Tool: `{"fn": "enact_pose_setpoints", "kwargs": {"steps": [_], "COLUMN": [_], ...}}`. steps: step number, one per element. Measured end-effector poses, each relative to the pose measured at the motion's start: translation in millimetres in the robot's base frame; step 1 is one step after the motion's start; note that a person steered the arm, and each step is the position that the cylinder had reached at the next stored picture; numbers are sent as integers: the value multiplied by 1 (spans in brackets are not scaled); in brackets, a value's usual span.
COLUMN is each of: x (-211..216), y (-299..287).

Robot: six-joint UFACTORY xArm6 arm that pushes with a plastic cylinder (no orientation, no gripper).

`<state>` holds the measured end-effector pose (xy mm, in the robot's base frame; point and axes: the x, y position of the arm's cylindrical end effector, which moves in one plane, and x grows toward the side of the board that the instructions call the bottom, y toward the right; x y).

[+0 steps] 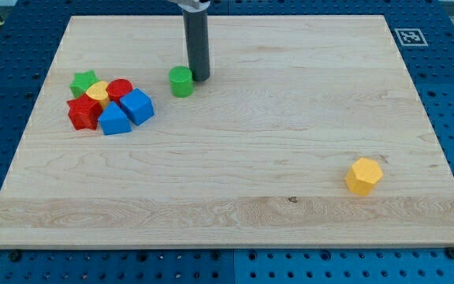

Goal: Slide the green circle down a bit

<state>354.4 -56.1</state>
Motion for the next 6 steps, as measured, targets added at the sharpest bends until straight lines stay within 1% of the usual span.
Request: {"fn": "enact_pose_setpoints", "kwargs": {"steps": [1,2,3,4,5,6], "x": [13,25,46,51,43,23], "y": [-13,-9,7,7,5,4]}}
